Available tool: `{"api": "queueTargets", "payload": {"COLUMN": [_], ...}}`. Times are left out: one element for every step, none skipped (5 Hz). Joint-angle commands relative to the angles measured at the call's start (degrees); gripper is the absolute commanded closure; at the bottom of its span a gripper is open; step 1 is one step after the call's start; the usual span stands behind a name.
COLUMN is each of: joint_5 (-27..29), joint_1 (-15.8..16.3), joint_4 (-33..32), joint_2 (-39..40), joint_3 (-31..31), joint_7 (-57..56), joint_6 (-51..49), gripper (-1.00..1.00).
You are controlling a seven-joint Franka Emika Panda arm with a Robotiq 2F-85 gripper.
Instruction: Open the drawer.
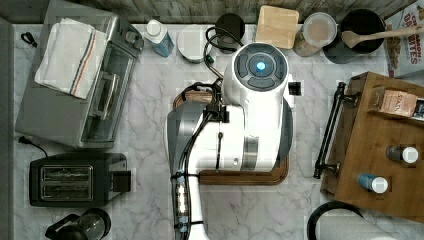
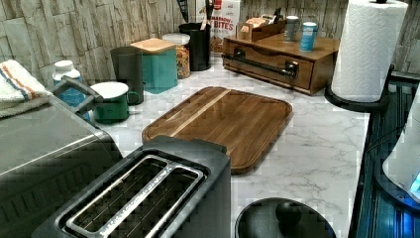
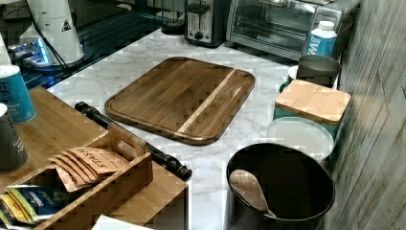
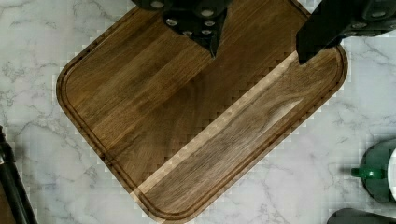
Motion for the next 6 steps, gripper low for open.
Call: {"api": "queueTargets", "payload": {"joint_5": [0.0,-2.59,-4.83,-6.02,-5.37,-6.11], "joint_1": [-0.07,-0.07,-1.8,-4.15,2.28,-3.65], "joint_4": [0.0,-4.36,-7.22,-6.83,-5.81,-4.89], "joint_2": [0.0,-1.72,-2.44,-1.57,-0.1,1.9], "joint_3": [-0.03,-0.08,-1.56,-3.73,-15.25,-12.73], "joint_7": [0.0,-2.51,-9.56,-18.66,-26.41,-29.14], "joint_6": [0.01,2.56,5.7,7.0,8.83,11.69], "gripper": [-1.0,-1.0,-1.0,-1.0,-1.0,-1.0]}}
